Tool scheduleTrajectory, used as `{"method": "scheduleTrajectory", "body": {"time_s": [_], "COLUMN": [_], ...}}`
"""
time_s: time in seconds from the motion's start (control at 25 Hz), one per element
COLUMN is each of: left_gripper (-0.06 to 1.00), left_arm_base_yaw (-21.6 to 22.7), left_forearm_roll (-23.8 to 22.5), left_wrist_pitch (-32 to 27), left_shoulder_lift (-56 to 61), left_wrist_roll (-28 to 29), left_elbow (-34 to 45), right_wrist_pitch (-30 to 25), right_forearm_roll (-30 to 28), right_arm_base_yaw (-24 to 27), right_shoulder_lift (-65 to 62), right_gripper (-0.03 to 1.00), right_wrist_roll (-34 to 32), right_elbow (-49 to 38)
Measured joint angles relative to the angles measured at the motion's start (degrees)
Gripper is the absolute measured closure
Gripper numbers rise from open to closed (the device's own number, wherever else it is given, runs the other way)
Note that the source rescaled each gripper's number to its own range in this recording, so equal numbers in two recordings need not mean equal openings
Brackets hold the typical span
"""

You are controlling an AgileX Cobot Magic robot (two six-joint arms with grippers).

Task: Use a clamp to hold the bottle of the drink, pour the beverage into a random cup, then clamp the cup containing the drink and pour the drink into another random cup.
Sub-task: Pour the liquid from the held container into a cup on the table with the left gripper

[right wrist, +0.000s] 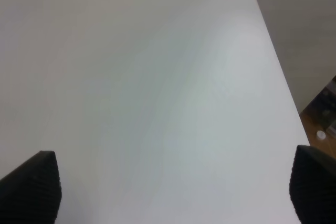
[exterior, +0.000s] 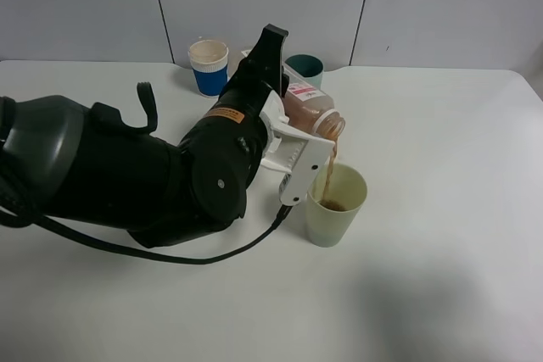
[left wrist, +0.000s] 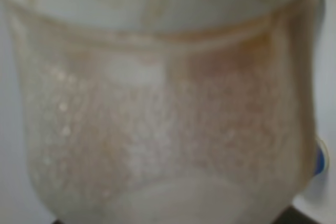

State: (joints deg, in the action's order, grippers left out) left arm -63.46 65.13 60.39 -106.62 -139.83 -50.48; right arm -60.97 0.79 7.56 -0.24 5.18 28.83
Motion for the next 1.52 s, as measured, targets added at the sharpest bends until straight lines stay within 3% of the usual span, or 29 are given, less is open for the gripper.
{"method": "scheduleTrajectory", "body": {"time_s": [1.52], "left_gripper": [0.94], "left_arm_base_yaw": [0.0], "left_forearm_roll": [-5.1], "left_wrist_pitch": [4.9], "left_shoulder_lift": [0.0], "left_wrist_roll": [0.0], "left_elbow": [0.0], "right_wrist_pitch": [0.0], "right_forearm_roll": [0.0], "right_arm_base_yaw": [0.0], "right_shoulder_lift": [0.0], "right_gripper": [0.37], "right_wrist_roll": [0.0], "right_elbow": [0.0]}}
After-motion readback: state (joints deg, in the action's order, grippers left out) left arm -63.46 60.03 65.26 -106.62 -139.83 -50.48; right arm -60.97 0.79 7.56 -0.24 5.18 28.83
